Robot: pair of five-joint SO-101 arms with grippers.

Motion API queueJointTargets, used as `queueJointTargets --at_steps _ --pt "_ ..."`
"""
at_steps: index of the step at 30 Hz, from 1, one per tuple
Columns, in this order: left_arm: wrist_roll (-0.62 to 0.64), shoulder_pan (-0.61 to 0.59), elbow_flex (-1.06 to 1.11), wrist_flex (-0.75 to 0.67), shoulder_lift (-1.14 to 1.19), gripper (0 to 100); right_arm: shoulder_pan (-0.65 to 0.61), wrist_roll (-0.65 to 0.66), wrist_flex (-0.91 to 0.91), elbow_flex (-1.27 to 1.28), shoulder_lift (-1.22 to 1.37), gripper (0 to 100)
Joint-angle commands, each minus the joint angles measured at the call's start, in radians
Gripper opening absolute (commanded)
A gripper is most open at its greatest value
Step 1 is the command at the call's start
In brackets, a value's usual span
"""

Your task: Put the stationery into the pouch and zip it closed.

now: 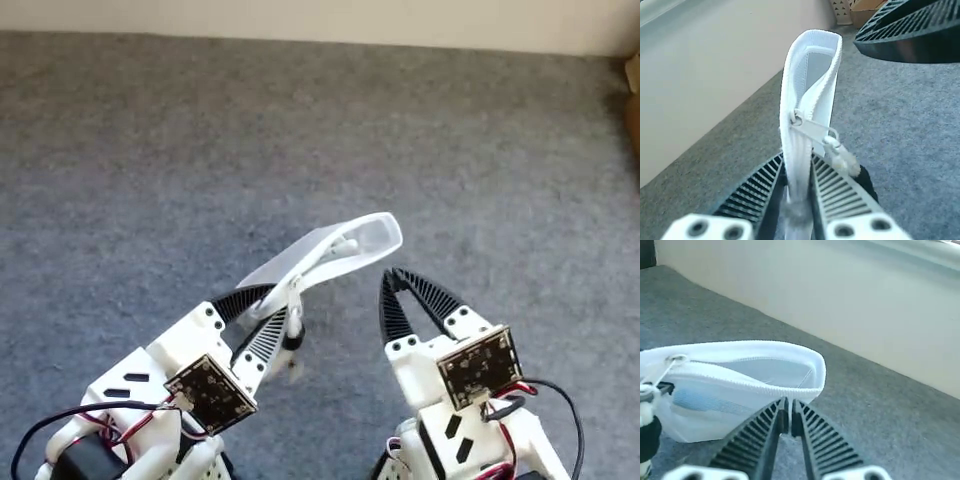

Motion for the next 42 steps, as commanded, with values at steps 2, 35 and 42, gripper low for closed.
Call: queueJointTargets --at_steps 2,35,42 --pt "0.012 -0.022 -0.019 -0.014 -0.005 1 -0.010 -0.101 0.012 -0.015 -0.002 1.8" --pt "0.012 -0.022 -0.005 -0.014 -0.005 1 -0.627 -0.157 -0.097 0.174 -0.001 20.2" --pt "0.012 -0.022 -0.005 -0.014 -0.005 1 -0.565 -0.157 -0.102 0.174 0.005 16.6"
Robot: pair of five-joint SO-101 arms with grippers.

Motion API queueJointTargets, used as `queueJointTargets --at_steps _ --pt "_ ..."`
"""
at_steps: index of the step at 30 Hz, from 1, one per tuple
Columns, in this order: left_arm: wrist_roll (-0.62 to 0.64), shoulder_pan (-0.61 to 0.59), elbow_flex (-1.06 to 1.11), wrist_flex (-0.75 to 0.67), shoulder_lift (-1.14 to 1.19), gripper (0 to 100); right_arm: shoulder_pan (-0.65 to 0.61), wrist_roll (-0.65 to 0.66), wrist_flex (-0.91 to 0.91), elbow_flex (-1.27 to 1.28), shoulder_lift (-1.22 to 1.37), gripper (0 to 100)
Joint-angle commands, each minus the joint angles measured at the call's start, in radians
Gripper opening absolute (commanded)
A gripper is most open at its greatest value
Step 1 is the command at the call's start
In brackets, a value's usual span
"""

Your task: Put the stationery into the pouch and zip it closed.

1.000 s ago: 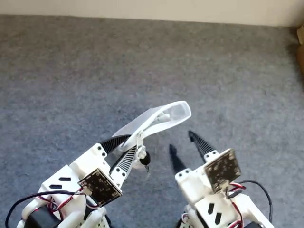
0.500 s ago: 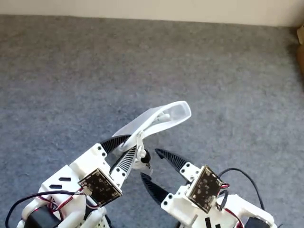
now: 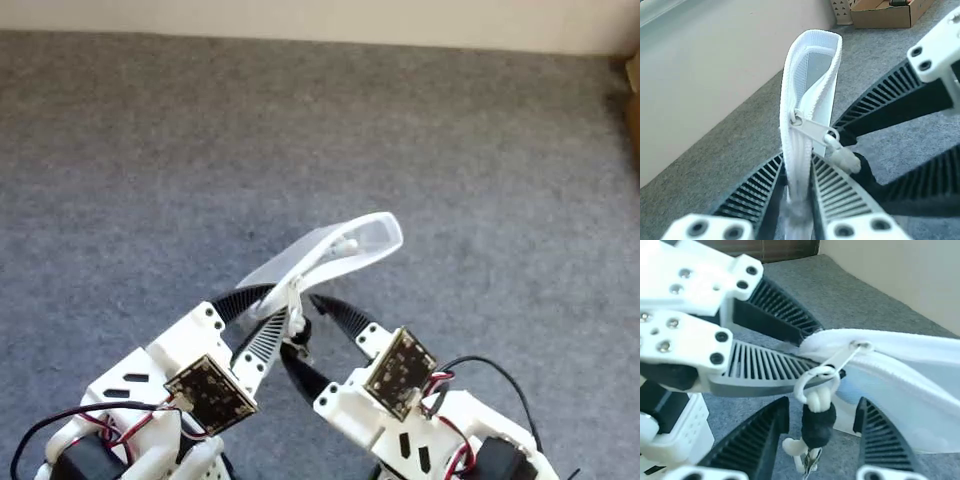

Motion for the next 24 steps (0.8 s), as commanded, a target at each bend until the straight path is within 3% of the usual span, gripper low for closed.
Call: queueJointTargets --at_steps 1,8,24 --pt "0.012 -0.022 -0.005 -0.014 -0.005 1 0.015 -0.009 -0.045 -0.002 0.007 14.0" --pt "0.012 -0.022 -0.005 -0.014 -0.005 1 0.119 0.094 -0.071 -0.008 -0.002 0.6" --pt "0.012 -0.022 -0.005 -0.014 -0.005 1 0.503 0.084 -0.002 -0.073 -0.002 0.6"
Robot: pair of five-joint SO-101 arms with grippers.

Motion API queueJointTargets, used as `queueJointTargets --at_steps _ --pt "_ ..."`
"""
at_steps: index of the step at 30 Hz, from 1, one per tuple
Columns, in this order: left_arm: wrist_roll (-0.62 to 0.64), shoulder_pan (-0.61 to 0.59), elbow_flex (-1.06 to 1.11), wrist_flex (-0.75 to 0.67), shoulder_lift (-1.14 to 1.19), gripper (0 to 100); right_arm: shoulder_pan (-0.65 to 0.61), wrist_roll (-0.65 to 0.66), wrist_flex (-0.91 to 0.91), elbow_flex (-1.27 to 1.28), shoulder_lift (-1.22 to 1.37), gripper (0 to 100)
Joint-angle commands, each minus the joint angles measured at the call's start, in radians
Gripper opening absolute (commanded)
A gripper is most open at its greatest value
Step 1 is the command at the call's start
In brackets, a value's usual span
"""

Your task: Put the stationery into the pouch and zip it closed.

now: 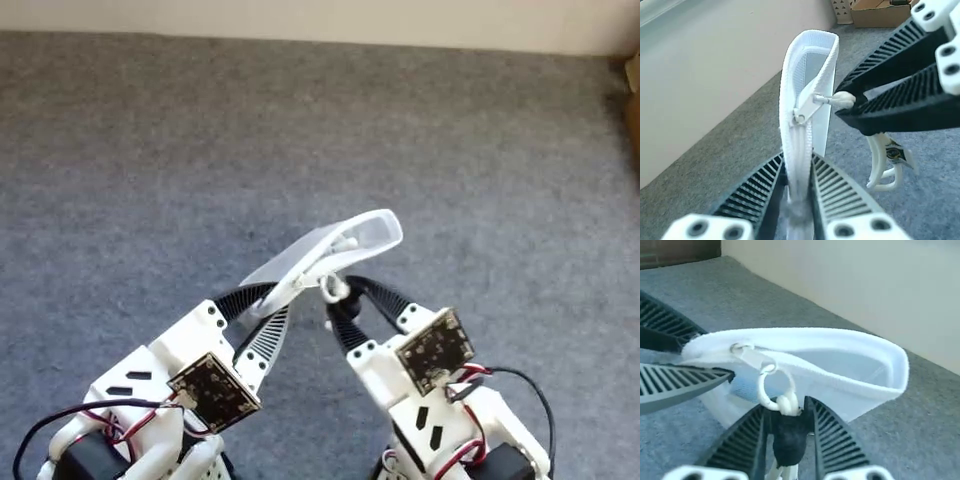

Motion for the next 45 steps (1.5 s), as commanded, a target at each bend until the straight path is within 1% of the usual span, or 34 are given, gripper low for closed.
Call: queueJointTargets --at_steps 1,5,8,13,16,20,24,27,30,33,40,43,45 --pt "0.014 -0.022 -0.005 -0.008 -0.013 1 0.107 -0.020 -0.001 -0.048 -0.002 0.6" --pt "0.014 -0.022 -0.005 -0.008 -0.013 1 0.182 -0.058 -0.007 -0.056 -0.002 0.6" --pt "0.014 -0.022 -0.005 -0.008 -0.013 1 0.231 -0.063 -0.038 -0.048 -0.002 0.6" --pt "0.014 -0.022 -0.005 -0.008 -0.013 1 0.338 -0.115 -0.087 -0.047 -0.002 0.6" --pt "0.014 -0.022 -0.005 -0.008 -0.013 1 0.380 -0.124 -0.119 -0.047 -0.002 0.6" --pt "0.014 -0.022 -0.005 -0.008 -0.013 1 0.438 -0.173 -0.162 -0.045 -0.002 0.6" --pt "0.014 -0.022 -0.004 -0.008 -0.013 1 0.475 -0.172 -0.203 -0.035 0.005 0.6" --pt "0.014 -0.022 -0.004 -0.006 -0.013 1 0.527 -0.172 -0.295 0.039 0.001 0.6" --pt "0.014 -0.022 -0.004 0.000 -0.013 1 0.593 -0.172 -0.435 0.137 0.007 0.6" --pt "0.014 -0.022 -0.005 0.006 -0.013 1 0.631 -0.172 -0.527 0.216 0.007 0.6" --pt "0.014 -0.022 -0.008 0.003 -0.013 1 0.631 -0.172 -0.512 0.249 -0.001 0.6" --pt "0.014 -0.019 -0.013 0.000 -0.013 1 0.545 -0.153 -0.446 0.229 -0.002 0.6" --pt "0.014 -0.013 -0.018 -0.002 -0.013 1 0.455 -0.094 -0.384 0.189 -0.002 0.6"
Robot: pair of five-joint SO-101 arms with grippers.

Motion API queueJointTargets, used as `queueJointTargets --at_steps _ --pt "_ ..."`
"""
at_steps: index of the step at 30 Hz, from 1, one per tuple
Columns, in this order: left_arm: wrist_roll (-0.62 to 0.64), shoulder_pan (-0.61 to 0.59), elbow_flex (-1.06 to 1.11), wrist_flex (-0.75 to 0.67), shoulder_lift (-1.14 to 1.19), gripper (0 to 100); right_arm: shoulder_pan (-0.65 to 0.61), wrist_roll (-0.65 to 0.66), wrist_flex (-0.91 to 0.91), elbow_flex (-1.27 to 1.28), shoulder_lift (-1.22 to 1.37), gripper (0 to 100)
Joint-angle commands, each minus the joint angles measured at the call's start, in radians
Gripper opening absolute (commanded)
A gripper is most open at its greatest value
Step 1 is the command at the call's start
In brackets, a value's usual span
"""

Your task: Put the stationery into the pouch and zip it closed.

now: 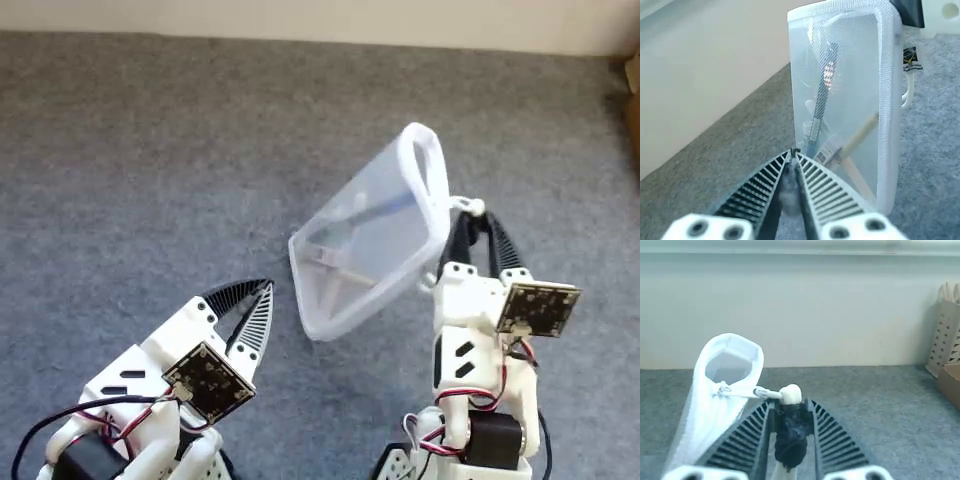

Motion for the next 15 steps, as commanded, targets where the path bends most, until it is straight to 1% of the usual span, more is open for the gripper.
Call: queueJointTargets --at_steps 1,2,4,8,11,15 --pt "0.012 -0.004 -0.030 -0.006 -0.004 1 -0.160 0.087 0.093 -0.079 -0.004 0.6" --pt "0.012 -0.002 -0.041 -0.006 -0.002 1 -0.209 0.110 0.122 -0.104 -0.004 0.6" --pt "0.012 0.022 -0.061 -0.006 -0.002 5 -0.300 0.152 0.174 -0.145 -0.004 0.6" --pt "0.017 0.130 -0.071 -0.006 -0.002 14 -0.429 0.209 0.246 -0.211 -0.004 0.6" --pt "0.104 0.197 -0.071 -0.028 -0.001 16 -0.501 0.232 0.278 -0.236 -0.004 0.6" --pt "0.221 0.213 -0.070 -0.075 -0.001 21 -0.532 0.233 0.282 -0.236 -0.004 0.6"
